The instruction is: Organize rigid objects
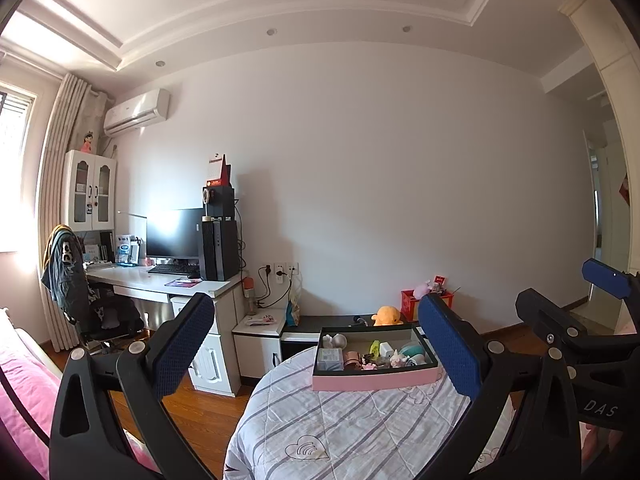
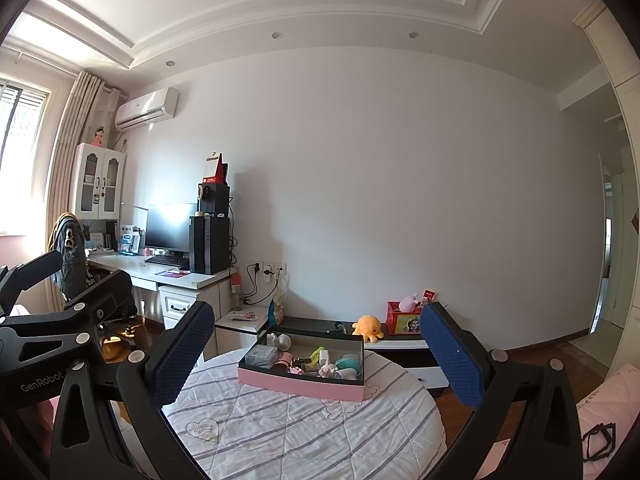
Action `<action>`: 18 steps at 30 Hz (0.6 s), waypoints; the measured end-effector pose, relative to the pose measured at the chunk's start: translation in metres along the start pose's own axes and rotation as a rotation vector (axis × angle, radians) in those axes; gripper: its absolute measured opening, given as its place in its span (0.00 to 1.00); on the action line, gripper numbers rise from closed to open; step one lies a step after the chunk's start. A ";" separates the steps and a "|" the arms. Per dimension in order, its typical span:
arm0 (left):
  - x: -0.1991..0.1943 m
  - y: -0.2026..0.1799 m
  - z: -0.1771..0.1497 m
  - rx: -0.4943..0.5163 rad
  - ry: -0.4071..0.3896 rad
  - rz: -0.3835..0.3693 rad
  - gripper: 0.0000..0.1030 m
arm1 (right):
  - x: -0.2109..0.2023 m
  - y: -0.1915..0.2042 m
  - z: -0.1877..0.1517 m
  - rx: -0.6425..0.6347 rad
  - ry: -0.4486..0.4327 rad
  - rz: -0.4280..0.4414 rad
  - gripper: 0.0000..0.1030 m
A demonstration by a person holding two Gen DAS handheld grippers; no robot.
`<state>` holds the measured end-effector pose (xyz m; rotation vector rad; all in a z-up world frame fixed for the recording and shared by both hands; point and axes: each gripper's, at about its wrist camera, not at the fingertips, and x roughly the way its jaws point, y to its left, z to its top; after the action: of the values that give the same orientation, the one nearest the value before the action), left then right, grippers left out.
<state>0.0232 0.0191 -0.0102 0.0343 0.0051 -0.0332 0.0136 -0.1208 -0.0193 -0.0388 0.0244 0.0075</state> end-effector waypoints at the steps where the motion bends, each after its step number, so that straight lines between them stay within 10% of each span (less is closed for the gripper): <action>1: 0.000 0.000 0.000 0.002 -0.001 0.002 1.00 | 0.000 0.000 0.000 0.001 0.001 0.001 1.00; 18: -0.001 -0.004 0.001 0.005 -0.026 0.014 1.00 | 0.000 -0.001 -0.003 0.001 0.004 0.004 1.00</action>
<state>0.0225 0.0147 -0.0097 0.0389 -0.0213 -0.0195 0.0134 -0.1223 -0.0221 -0.0376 0.0284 0.0113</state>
